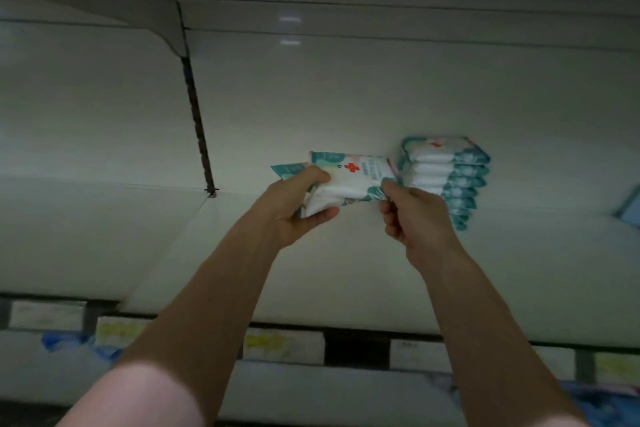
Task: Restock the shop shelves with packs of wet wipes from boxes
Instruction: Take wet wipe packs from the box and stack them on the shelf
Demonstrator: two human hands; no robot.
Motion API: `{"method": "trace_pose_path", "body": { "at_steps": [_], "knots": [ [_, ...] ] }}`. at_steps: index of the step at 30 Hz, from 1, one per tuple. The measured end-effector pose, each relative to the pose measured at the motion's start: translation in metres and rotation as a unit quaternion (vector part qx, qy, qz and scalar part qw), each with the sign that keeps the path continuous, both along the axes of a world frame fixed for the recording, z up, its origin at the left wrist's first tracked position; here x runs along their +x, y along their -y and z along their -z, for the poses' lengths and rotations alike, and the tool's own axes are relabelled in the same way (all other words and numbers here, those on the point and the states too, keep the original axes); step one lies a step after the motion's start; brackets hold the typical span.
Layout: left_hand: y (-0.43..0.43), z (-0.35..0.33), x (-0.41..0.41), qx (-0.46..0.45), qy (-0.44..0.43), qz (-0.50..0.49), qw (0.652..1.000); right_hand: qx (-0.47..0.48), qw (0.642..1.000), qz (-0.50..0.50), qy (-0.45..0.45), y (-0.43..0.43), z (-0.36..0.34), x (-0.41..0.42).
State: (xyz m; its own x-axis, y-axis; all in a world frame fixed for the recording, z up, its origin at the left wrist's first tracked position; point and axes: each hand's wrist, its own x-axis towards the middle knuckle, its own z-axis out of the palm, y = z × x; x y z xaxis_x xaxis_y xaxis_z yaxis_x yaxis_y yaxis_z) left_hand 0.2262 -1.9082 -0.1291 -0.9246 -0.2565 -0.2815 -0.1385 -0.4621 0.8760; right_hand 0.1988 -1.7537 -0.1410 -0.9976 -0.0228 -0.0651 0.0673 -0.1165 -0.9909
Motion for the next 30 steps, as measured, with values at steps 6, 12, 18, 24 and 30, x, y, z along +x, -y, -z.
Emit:
{"method": "trace_pose_path", "body": {
  "at_steps": [6,12,18,24,30],
  "knots": [
    [-0.039,-0.034,-0.045,-0.092,-0.047,-0.040,0.994,0.116,0.989,0.002,-0.089,-0.051,-0.031,-0.057],
    [-0.077,-0.059,-0.077,-0.084,-0.057,-0.044,0.994,0.190,0.966,0.071,-0.160,-0.087,-0.048,-0.109],
    [-0.087,-0.048,-0.087,-0.040,-0.034,-0.077,0.996,0.248,0.952,0.084,-0.155,-0.111,-0.043,-0.135],
    [-0.082,-0.038,-0.087,-0.017,-0.035,-0.108,0.993,0.292,0.943,0.091,-0.128,-0.121,-0.034,-0.146],
    [-0.075,-0.033,-0.087,-0.009,-0.039,-0.123,0.992,0.354,0.918,0.109,-0.145,-0.124,-0.030,-0.148]
  ]
}}
